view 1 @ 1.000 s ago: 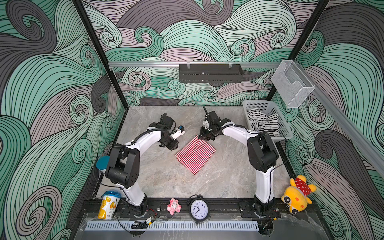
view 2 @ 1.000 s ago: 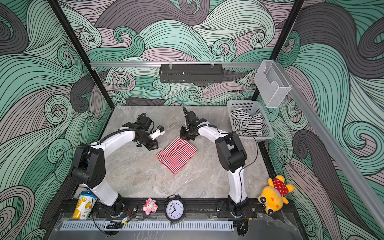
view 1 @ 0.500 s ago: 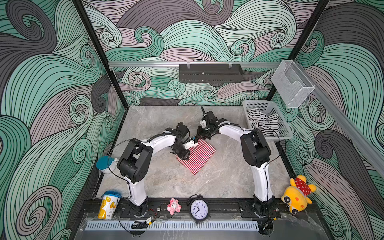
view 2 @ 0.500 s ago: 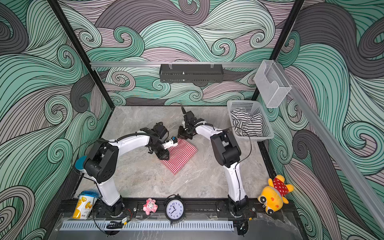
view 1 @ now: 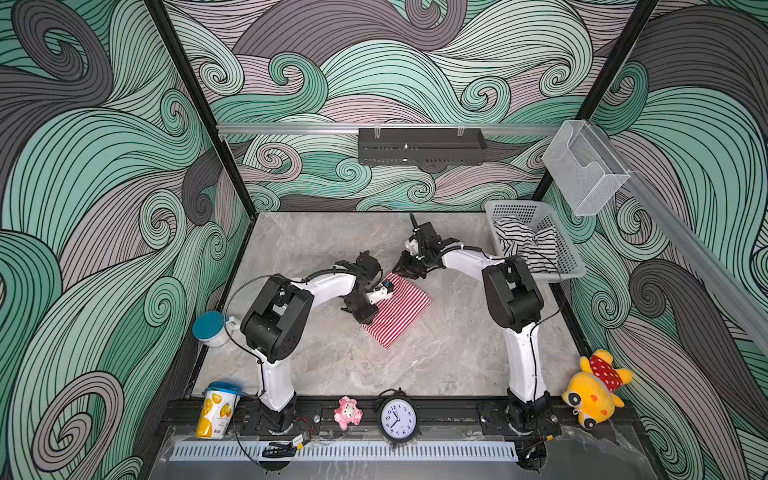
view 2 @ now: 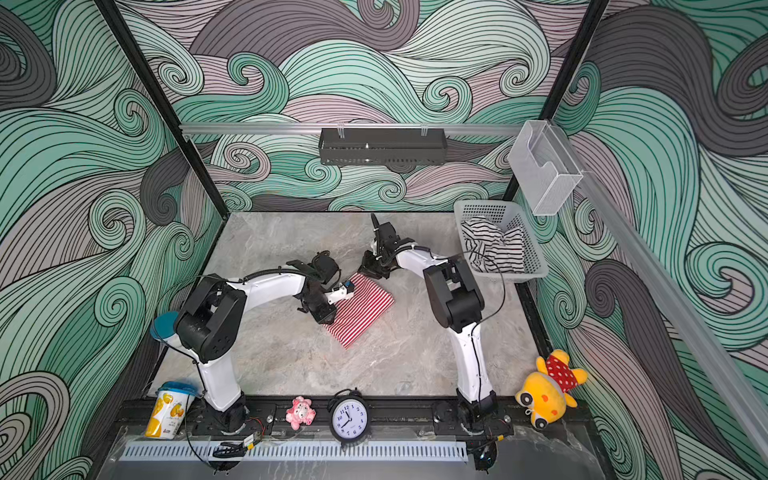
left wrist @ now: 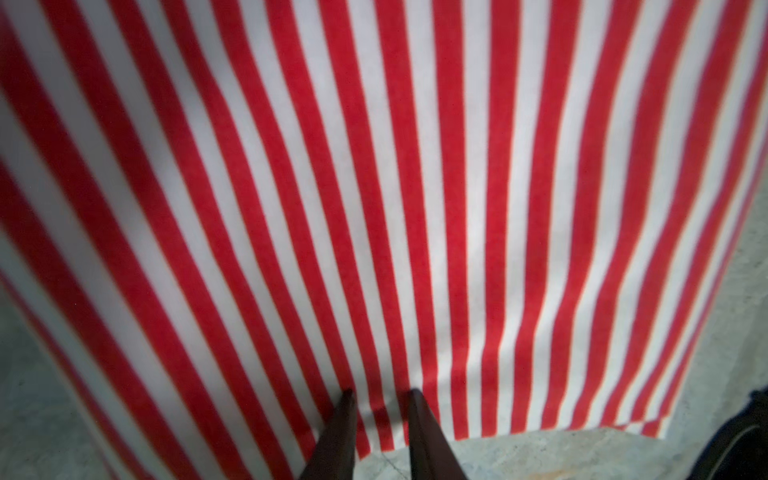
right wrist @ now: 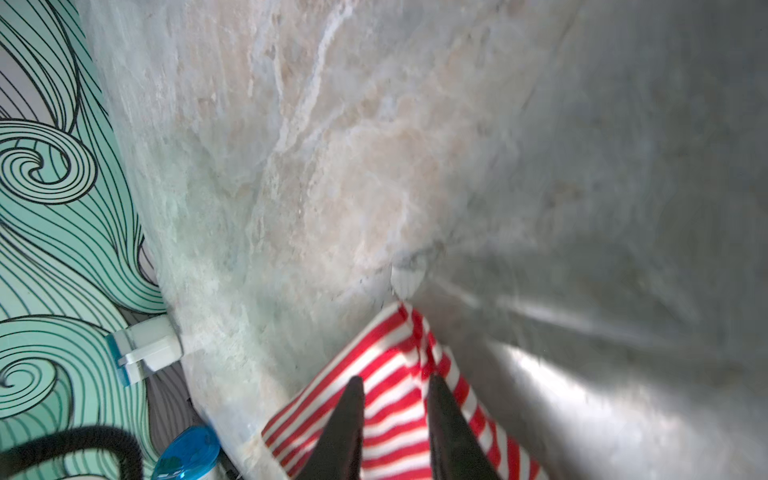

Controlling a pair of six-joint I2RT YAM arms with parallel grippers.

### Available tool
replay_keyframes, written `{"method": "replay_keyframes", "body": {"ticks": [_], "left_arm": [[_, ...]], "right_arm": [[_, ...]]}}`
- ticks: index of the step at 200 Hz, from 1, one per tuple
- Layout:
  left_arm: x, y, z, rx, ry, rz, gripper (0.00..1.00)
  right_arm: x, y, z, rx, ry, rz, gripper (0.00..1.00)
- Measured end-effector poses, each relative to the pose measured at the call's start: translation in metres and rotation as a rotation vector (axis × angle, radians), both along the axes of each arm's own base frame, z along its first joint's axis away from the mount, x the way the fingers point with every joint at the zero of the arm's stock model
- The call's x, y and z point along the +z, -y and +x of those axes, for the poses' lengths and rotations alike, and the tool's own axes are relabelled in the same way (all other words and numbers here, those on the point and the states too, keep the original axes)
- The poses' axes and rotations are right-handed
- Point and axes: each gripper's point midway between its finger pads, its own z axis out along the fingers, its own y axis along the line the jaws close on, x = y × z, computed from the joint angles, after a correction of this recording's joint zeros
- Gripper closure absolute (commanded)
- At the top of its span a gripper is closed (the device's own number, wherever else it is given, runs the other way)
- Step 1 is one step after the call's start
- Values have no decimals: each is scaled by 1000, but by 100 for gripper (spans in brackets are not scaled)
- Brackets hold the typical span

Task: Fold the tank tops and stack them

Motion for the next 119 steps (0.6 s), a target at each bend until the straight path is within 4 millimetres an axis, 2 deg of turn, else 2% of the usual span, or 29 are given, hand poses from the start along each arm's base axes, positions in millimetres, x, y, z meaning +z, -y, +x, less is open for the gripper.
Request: {"method": "replay_keyframes", "body": {"ticks": [35, 59, 79, 119], "left_arm": [[0, -18, 27, 55, 45, 51, 75], [1, -44, 57, 113, 87, 107, 76], [2, -75, 89, 165, 125, 162, 76], [5, -156, 143, 250, 199, 315, 78]], "right_arm": [[23, 6, -25, 12, 41, 9, 61], [21, 14, -39, 9, 41, -9, 60], [15, 19, -49, 6, 28, -24, 60], [15, 14, -56, 3, 36, -29, 59]]}}
